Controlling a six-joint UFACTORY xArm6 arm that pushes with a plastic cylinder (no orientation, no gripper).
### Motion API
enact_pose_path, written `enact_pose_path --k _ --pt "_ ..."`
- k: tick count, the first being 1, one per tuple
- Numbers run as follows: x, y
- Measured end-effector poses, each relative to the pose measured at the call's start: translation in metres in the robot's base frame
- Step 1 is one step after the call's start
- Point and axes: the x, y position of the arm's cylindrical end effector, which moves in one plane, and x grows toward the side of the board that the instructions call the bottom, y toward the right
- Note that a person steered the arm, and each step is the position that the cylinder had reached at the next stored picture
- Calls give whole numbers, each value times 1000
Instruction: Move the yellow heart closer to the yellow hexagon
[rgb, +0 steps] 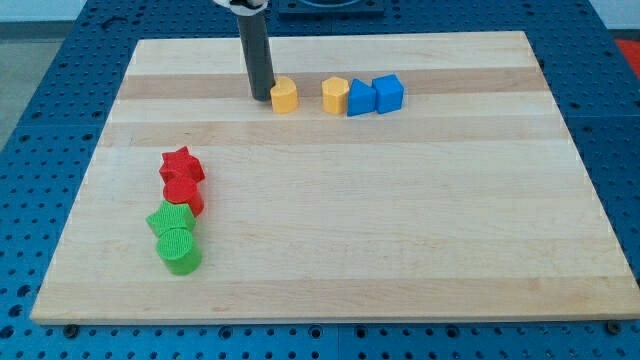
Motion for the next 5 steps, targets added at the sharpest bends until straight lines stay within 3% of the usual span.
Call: enact_pose_path --k 5 --pt "20 16"
